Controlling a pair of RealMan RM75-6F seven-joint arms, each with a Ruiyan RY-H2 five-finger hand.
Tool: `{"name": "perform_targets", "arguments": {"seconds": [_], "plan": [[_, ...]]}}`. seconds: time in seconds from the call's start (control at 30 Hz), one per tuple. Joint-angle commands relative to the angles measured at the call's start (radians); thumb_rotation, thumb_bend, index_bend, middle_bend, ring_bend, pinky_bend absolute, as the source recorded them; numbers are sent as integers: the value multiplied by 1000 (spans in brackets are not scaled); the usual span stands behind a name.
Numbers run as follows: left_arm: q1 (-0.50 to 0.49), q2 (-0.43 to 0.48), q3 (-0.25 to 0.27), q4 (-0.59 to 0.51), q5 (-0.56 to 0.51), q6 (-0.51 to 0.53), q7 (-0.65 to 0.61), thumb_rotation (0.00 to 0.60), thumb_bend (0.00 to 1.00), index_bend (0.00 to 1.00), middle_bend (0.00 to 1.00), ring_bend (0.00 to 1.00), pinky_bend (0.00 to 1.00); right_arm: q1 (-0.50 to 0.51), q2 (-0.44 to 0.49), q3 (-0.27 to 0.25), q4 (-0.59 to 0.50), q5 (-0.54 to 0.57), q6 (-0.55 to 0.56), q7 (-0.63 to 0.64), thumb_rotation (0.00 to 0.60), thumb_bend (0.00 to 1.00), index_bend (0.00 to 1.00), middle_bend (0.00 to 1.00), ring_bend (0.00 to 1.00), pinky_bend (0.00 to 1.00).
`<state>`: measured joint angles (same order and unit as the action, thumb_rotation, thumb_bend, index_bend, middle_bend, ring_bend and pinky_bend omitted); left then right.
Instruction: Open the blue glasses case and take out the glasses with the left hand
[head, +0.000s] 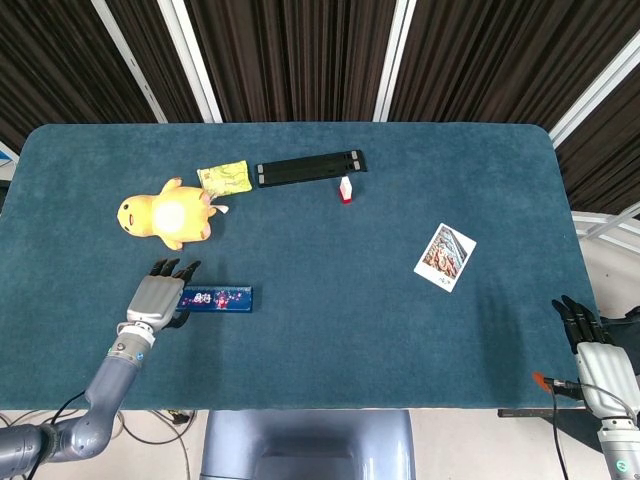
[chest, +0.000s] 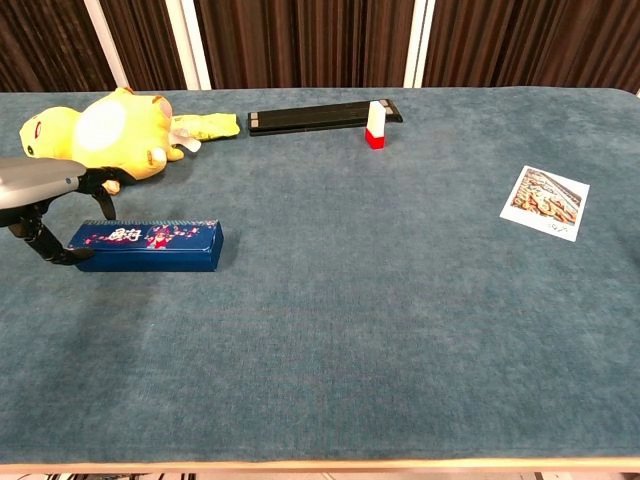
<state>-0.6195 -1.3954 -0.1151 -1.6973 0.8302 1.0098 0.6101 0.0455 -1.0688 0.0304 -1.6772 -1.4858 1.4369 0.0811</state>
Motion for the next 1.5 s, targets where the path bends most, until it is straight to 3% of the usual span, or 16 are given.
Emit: {"name": "perform_targets", "arguments": {"seconds": [0.03,0.8,1.07,1.3,1.5], "plan": [[-3,0,4,1,-2,2,-5,600,364,12,280,0,49,0,0,0,-1,0,0,0,600,128,0,0,0,199],[-27,-18,21,33,-13,10,-33,600,490,49,316,0,63,0,2,0,-6,6,-4,-3,600,128,0,0,0,199],[-46,-49,16,87,-47,4,-19,600,489,45,256,0,63,0,4,0,-9,8,-6,-3,600,128,0,0,0,199],[-67,-85,3,142,-54,14,-11,600,477,0,118,0,62,0,5,1,-13,13,-9,-3,600,128,0,0,0,199],[-77,-110,-19,183,-22,45,-24,600,398,0,54,0,60,0,6,1,-15,17,-12,-5,600,128,0,0,0,199]]}}
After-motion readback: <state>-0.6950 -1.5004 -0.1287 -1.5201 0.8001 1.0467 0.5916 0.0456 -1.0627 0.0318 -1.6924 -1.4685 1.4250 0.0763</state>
